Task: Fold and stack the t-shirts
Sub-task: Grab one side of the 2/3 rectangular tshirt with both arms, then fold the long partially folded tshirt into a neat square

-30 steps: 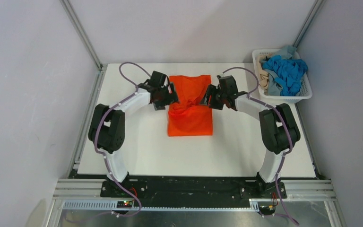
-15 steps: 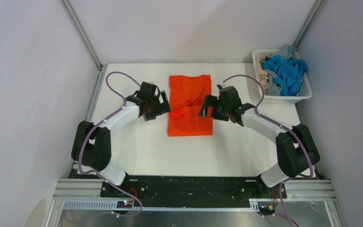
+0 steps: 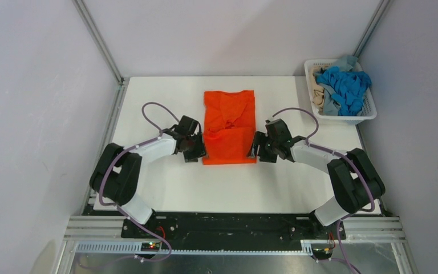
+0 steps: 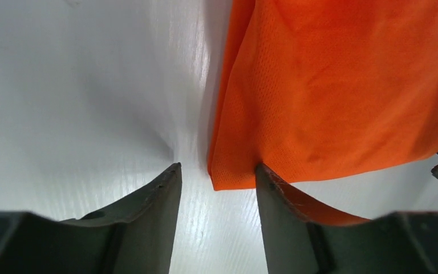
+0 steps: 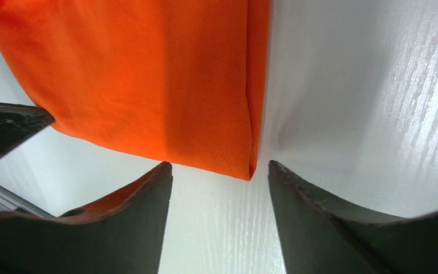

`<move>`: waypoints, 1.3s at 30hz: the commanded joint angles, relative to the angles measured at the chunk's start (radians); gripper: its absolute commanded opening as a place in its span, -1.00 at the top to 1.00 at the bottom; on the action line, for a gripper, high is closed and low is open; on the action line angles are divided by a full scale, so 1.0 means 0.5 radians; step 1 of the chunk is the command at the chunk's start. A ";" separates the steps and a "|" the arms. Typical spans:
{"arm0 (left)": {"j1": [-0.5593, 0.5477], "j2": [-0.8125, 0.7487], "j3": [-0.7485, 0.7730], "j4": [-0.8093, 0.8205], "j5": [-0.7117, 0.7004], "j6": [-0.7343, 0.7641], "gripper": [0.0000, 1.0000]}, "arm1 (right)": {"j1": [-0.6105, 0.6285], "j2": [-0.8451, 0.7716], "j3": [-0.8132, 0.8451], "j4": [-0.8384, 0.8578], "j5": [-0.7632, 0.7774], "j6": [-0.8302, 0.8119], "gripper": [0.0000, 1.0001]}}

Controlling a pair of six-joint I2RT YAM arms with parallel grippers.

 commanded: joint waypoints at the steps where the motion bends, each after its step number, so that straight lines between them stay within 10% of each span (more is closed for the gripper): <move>1: -0.012 0.080 -0.012 0.112 0.084 -0.038 0.00 | -0.009 0.048 -0.029 0.126 -0.016 0.070 -0.25; 14: -0.054 0.157 -0.117 0.230 0.184 -0.092 0.29 | -0.004 0.138 -0.109 0.210 -0.052 0.114 0.28; 19: -0.060 0.104 -0.172 0.250 0.194 -0.110 0.99 | 0.013 0.109 -0.169 0.224 -0.082 0.131 0.99; 39: -0.481 -1.758 -0.948 -0.140 0.447 -0.478 1.00 | 0.822 -1.149 -0.362 -0.854 -0.229 0.321 1.00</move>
